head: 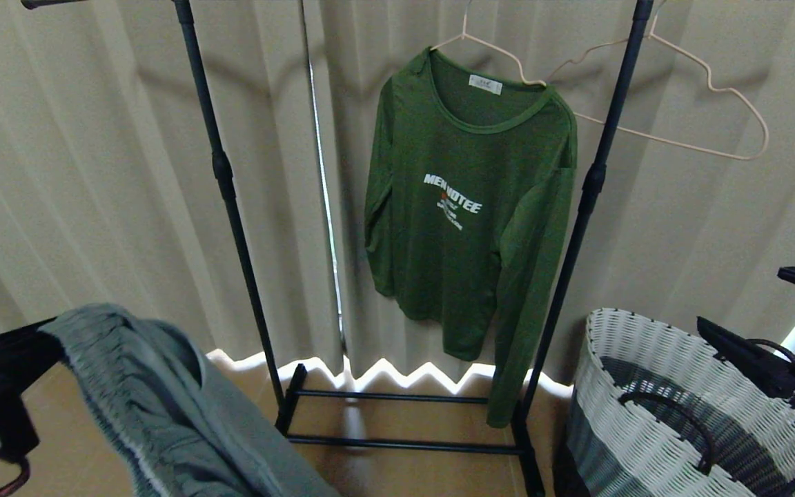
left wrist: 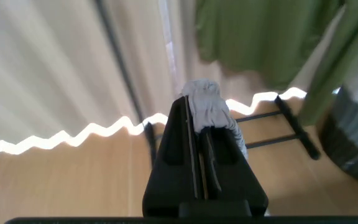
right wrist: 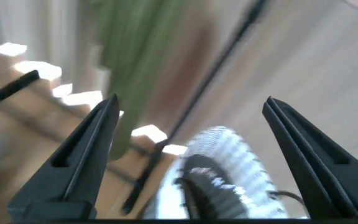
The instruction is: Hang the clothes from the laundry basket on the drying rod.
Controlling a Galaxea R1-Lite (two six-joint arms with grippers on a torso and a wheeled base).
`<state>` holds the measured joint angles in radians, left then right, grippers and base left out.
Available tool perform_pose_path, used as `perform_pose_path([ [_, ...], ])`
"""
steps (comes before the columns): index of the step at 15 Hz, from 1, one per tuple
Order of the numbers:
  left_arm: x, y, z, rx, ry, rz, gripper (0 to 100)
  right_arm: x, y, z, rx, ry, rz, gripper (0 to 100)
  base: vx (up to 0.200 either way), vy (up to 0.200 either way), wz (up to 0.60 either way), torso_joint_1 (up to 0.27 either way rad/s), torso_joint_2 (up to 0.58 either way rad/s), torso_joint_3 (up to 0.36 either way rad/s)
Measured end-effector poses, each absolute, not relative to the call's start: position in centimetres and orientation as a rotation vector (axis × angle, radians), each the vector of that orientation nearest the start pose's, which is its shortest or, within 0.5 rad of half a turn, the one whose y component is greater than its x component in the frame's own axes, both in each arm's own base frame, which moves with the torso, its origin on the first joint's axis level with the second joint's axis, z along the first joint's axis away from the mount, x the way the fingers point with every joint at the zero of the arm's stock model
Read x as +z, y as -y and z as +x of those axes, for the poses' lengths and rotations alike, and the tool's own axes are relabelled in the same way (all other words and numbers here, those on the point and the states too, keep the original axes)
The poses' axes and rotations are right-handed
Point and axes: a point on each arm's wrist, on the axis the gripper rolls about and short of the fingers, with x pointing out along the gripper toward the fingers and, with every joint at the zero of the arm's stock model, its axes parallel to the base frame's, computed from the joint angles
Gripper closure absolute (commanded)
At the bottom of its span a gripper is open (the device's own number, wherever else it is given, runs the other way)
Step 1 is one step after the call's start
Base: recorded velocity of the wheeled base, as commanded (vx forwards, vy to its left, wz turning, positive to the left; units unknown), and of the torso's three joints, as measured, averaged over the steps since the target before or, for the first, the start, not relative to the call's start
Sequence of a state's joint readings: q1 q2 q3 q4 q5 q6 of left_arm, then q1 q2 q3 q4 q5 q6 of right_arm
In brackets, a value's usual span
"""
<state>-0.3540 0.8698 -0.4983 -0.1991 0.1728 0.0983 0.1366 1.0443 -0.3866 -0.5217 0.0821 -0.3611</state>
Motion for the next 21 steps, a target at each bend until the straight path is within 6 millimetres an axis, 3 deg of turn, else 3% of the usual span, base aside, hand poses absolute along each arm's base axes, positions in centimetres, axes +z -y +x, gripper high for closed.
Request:
perform_pose_path([
  [3, 18.9, 1.5, 5.8, -0.165, -0.135, 0.13, 100, 16.2, -1.6, 11.9, 0.208, -0.103, -0.364, 0, 0.0, 0.0, 0.0, 0.0, 0.0, 0.0],
  [6, 18.0, 1.1, 4.4, -0.168, -0.097, 0.12, 100, 14.3, -1.4, 10.8, 0.19, -0.09, -0.358, 0, 0.0, 0.0, 0.0, 0.0, 0.0, 0.0],
  [17, 17.5, 0.9, 3.9, -0.171, -0.087, 0.121, 100, 14.3, -0.4, 10.8, 0.116, -0.109, -0.214, 0, 0.0, 0.0, 0.0, 0.0, 0.0, 0.0],
  [21, 17.2, 0.9, 3.9, -0.173, -0.099, 0.123, 100, 14.4, -0.4, 10.8, 0.114, -0.104, -0.203, 0, 0.0, 0.0, 0.0, 0.03, -0.25, -0.261],
])
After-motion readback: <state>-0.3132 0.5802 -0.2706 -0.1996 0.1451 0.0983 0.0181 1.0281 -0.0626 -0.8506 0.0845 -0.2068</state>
